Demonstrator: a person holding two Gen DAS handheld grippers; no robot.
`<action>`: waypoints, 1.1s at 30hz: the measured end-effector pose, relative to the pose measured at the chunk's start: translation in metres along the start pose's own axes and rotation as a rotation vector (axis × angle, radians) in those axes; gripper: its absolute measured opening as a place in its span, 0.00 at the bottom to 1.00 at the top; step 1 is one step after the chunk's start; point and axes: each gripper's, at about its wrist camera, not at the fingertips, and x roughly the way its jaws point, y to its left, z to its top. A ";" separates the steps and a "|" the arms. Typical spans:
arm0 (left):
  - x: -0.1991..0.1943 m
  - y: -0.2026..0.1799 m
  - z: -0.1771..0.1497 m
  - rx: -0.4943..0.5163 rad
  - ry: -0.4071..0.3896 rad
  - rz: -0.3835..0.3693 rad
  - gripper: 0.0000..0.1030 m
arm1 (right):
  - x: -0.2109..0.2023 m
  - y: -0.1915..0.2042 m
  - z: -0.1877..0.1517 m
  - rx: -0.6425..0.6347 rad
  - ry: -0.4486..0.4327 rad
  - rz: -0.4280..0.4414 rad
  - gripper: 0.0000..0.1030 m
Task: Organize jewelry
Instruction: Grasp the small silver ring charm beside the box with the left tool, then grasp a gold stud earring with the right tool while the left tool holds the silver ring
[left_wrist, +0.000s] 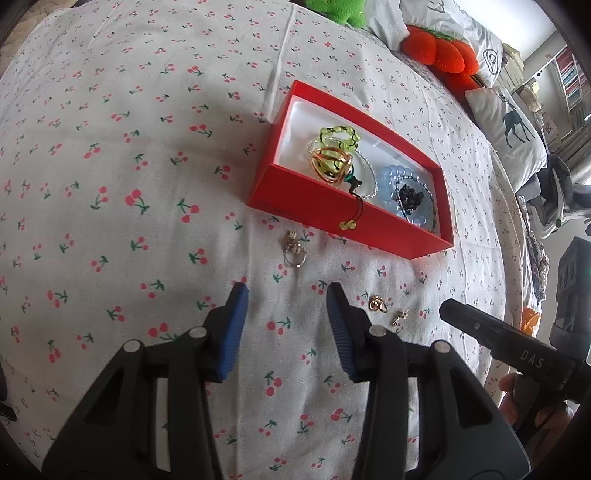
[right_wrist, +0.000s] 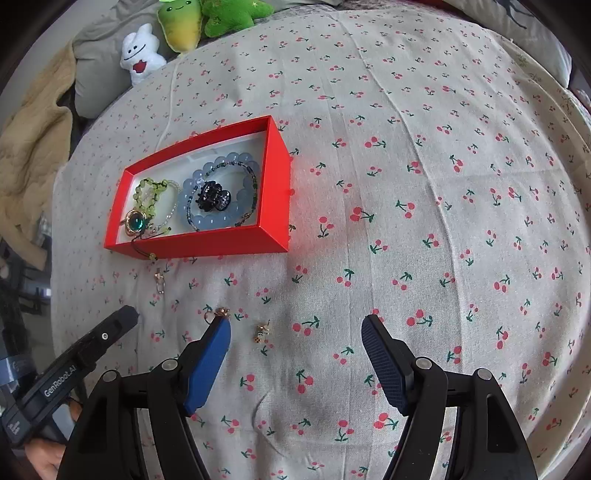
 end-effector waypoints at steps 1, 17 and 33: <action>0.003 -0.002 0.000 0.000 0.003 -0.001 0.39 | 0.000 -0.001 0.000 0.001 0.001 0.000 0.73; 0.039 -0.021 0.017 0.027 -0.019 0.130 0.18 | -0.001 -0.013 0.000 0.021 0.011 -0.002 0.73; 0.013 -0.017 0.009 0.052 0.011 0.061 0.15 | 0.000 -0.009 0.002 0.016 0.010 -0.001 0.73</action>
